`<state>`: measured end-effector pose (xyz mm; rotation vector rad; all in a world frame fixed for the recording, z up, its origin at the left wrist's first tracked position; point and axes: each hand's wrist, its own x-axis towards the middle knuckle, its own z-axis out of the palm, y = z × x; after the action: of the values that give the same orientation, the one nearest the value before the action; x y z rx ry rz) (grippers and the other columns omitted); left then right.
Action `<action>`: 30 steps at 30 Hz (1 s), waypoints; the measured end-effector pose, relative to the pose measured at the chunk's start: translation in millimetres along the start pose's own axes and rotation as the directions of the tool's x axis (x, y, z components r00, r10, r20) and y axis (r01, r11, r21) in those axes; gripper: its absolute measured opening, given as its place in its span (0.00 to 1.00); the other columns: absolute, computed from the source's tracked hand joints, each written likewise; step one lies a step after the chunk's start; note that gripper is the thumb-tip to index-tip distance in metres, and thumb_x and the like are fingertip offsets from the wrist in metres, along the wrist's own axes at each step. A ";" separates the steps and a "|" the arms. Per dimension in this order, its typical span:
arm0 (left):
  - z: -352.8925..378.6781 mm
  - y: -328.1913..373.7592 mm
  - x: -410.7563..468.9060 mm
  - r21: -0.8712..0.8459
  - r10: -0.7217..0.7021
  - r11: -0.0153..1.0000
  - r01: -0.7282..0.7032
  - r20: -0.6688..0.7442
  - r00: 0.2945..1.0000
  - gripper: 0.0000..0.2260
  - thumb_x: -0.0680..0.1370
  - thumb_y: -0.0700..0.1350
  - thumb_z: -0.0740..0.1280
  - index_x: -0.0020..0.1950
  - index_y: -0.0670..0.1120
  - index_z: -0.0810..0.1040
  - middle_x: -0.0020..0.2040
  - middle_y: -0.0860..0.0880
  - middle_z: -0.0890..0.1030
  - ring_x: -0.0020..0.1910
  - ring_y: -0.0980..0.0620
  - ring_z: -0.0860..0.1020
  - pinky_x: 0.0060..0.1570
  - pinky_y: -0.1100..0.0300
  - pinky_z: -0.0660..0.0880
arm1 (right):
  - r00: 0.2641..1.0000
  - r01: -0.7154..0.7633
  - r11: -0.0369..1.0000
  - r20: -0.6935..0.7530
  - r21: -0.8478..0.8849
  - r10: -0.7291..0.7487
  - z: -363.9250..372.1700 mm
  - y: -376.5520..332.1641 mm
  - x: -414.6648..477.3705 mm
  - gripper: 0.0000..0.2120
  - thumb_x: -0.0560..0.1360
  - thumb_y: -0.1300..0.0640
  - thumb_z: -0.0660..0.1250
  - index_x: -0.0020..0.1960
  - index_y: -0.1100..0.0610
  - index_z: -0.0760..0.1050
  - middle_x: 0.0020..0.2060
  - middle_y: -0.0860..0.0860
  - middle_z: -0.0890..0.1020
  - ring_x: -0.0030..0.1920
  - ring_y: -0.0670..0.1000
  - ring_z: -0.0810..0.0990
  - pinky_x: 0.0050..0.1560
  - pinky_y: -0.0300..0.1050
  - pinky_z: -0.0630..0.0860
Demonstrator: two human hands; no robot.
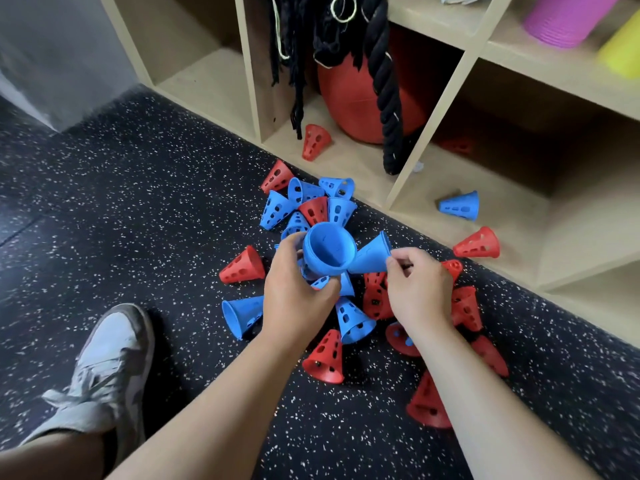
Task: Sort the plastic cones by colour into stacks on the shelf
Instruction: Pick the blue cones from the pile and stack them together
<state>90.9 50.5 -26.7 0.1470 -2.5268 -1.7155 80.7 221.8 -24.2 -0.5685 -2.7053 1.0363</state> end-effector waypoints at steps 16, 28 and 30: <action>-1.1 -0.9 14.9 0.026 -0.055 0.998 0.056 -0.026 0.998 0.25 0.72 0.45 0.77 0.62 0.57 0.68 0.55 0.67 0.75 0.56 0.68 0.74 0.47 0.79 0.69 | 0.929 0.356 0.909 -0.185 0.216 -0.320 -13.0 -29.5 -12.1 0.08 0.76 0.62 0.68 0.53 0.55 0.83 0.50 0.47 0.81 0.38 0.44 0.77 0.40 0.37 0.75; -10.5 -3.2 6.9 0.045 -0.060 0.997 0.064 -0.082 0.995 0.26 0.70 0.46 0.78 0.61 0.58 0.68 0.54 0.67 0.75 0.55 0.71 0.74 0.50 0.71 0.73 | 0.956 -0.150 0.983 0.239 -0.104 0.171 65.2 6.4 -15.0 0.07 0.77 0.56 0.67 0.51 0.55 0.84 0.46 0.53 0.86 0.49 0.56 0.84 0.43 0.39 0.72; -10.9 -3.9 7.1 0.042 -0.064 0.997 0.067 -0.072 0.995 0.25 0.71 0.44 0.77 0.60 0.57 0.68 0.53 0.67 0.75 0.53 0.75 0.73 0.46 0.77 0.70 | 0.992 -0.114 0.993 0.058 0.010 0.113 52.4 3.6 -14.5 0.07 0.77 0.57 0.68 0.53 0.55 0.83 0.46 0.52 0.85 0.47 0.54 0.83 0.46 0.41 0.74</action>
<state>85.3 38.1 -26.2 0.2918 -2.5369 -1.6457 78.9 186.7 -65.9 -0.7080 -2.7407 1.1140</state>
